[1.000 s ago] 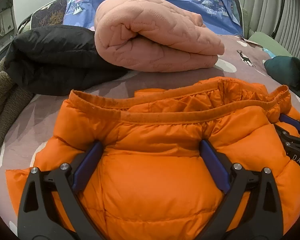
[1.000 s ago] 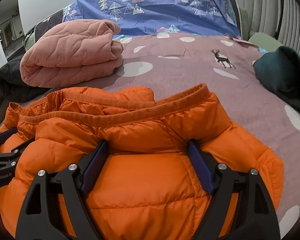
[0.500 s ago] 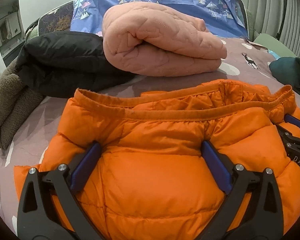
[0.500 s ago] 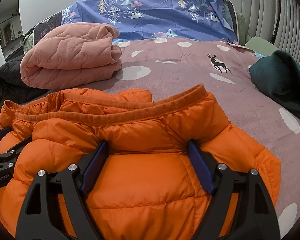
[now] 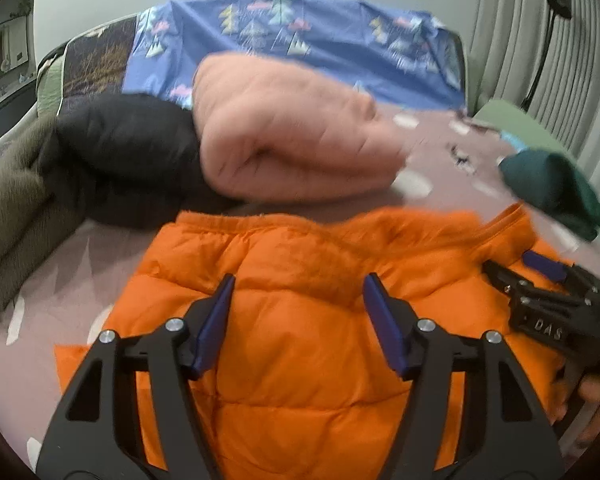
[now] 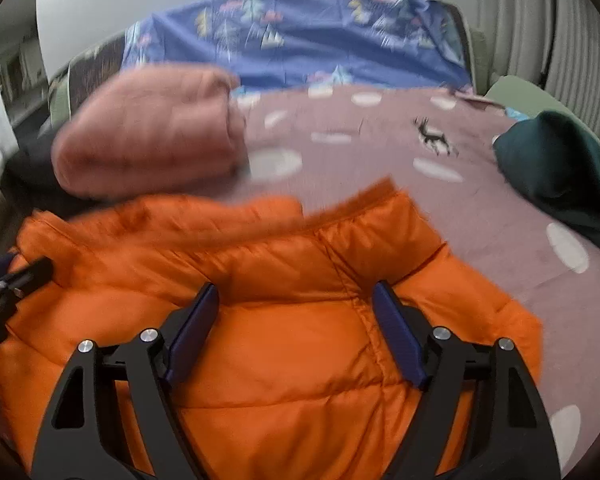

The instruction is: Fold large clothes

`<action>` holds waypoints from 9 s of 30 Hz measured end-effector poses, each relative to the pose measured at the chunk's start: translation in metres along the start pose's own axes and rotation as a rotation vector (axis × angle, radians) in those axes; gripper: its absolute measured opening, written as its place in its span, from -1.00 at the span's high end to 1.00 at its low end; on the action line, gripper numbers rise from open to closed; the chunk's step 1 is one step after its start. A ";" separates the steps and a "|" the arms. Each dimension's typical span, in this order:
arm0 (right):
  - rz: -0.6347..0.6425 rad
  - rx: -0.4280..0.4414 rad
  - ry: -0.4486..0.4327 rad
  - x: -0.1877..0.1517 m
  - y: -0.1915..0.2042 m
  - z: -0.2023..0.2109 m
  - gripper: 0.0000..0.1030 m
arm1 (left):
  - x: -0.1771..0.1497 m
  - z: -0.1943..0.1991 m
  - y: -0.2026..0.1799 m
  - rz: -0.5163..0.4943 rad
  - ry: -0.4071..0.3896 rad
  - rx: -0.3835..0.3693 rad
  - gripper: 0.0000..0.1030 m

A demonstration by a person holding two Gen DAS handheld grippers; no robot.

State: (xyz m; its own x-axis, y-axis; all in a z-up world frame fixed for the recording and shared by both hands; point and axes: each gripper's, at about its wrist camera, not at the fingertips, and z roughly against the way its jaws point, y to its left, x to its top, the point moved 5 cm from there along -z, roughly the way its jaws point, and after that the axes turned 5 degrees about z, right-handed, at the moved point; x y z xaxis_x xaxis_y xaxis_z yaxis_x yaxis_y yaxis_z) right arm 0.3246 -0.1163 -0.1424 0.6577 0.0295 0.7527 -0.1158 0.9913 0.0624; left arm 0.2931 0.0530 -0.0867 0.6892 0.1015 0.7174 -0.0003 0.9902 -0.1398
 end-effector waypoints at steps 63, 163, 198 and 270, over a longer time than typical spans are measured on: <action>0.119 0.231 -0.006 -0.112 0.056 0.128 -0.19 | -0.141 0.128 0.146 0.280 -0.007 -0.075 -0.79; -0.049 0.606 0.249 -0.110 0.037 0.047 0.85 | -0.065 0.110 -0.114 -0.273 -0.040 -0.529 0.11; -0.198 0.455 0.096 -0.045 -0.151 0.050 0.92 | -0.105 0.130 -0.199 -0.476 -0.063 -0.720 -0.66; 0.016 0.292 -0.211 -0.133 -0.058 0.218 0.13 | -0.057 -0.082 -0.259 -0.590 0.102 -0.373 -0.96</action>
State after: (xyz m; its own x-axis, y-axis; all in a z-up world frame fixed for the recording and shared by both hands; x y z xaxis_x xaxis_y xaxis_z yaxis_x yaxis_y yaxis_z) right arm 0.0813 -0.2054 -0.1035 0.4896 -0.0123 0.8718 -0.3532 0.9114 0.2112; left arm 0.3134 -0.2176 -0.1473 0.5625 -0.4700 0.6803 0.6303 0.7762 0.0150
